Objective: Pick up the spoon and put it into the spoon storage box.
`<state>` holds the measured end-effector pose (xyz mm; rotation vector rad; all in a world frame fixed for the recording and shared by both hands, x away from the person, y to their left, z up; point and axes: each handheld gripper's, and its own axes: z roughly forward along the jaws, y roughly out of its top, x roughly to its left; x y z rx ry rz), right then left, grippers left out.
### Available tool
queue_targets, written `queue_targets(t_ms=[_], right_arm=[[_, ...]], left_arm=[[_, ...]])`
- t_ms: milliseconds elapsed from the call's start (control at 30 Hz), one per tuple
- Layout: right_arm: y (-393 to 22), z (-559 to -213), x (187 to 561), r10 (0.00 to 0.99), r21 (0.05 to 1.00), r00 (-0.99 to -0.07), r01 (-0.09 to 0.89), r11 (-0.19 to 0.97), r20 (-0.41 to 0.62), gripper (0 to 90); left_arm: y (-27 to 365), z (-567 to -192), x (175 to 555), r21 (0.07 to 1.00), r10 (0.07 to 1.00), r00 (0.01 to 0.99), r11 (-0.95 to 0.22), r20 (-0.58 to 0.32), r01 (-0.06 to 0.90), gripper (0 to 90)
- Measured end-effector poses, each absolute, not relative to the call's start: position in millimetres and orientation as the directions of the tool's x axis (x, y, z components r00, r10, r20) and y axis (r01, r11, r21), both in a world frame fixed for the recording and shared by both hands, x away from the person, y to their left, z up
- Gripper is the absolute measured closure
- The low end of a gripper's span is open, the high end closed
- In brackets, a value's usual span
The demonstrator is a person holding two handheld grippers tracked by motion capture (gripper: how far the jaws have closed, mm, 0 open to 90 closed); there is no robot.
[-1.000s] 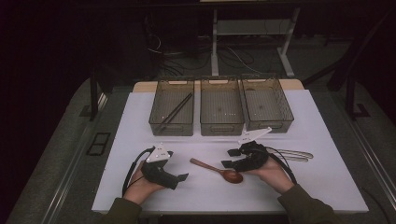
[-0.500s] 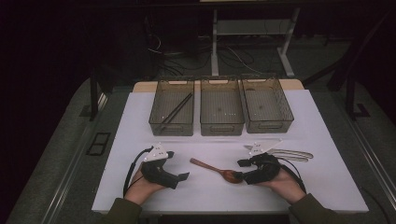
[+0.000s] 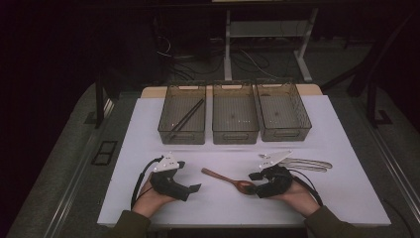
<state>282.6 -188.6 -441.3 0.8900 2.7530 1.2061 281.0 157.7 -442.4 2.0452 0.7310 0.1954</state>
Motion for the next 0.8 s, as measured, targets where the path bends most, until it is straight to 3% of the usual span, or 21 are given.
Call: queue_targets(t_ms=[600,800], right_arm=[[-180,-447,277,0.466,0.663,-0.869,0.447,0.600,0.165,53.2],[-177,-446,274,0.445,0.662,-0.882,0.427,0.616,0.155,60.1]], left_arm=[[157,-443,281,0.812,0.567,0.812,-0.405,-0.136,0.420,0.0],[157,-443,281,0.812,0.567,0.812,-0.407,-0.135,0.419,0.0]])
